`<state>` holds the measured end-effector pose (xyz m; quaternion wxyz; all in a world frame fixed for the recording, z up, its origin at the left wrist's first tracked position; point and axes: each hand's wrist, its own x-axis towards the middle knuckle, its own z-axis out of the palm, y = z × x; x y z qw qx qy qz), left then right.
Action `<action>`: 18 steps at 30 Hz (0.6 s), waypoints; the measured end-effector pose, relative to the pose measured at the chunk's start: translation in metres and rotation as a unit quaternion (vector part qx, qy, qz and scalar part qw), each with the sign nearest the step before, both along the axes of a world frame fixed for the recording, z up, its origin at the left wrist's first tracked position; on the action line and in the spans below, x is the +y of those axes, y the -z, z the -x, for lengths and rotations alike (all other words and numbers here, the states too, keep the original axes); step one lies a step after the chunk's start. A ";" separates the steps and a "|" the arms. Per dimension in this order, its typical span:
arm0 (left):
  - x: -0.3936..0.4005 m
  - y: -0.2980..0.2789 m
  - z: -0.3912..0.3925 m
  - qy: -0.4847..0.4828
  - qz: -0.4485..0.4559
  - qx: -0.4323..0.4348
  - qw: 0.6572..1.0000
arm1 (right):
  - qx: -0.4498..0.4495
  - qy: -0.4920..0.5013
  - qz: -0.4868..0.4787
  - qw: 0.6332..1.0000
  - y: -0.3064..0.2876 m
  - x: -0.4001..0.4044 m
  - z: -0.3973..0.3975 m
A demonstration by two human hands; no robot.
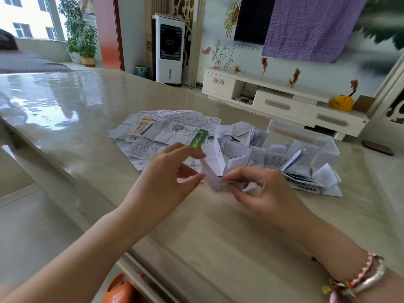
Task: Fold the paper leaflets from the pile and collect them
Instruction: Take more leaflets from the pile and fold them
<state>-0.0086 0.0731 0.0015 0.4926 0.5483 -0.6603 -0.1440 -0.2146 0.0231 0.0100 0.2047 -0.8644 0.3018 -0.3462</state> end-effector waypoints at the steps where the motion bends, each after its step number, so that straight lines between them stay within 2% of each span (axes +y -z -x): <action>1: 0.000 -0.002 0.003 0.005 0.003 0.026 1.000 | -0.026 -0.001 -0.018 0.999 -0.001 0.000 0.000; 5: 0.002 -0.007 0.017 0.047 -0.018 0.144 0.988 | -0.124 -0.009 -0.081 0.989 -0.007 0.000 0.000; 7: 0.003 -0.008 0.024 0.083 -0.033 0.174 0.981 | -0.156 -0.017 -0.102 0.982 -0.009 -0.002 0.002; 11: -0.001 -0.009 0.030 0.097 -0.038 0.156 0.982 | -0.137 -0.008 -0.067 0.988 -0.012 -0.003 0.005; 15: -0.004 -0.013 0.032 0.113 -0.042 0.193 0.974 | -0.130 0.003 -0.042 0.991 -0.015 -0.005 0.007; 18: -0.008 -0.014 0.033 0.121 -0.054 0.215 0.968 | -0.087 0.018 -0.039 0.995 -0.017 -0.005 0.010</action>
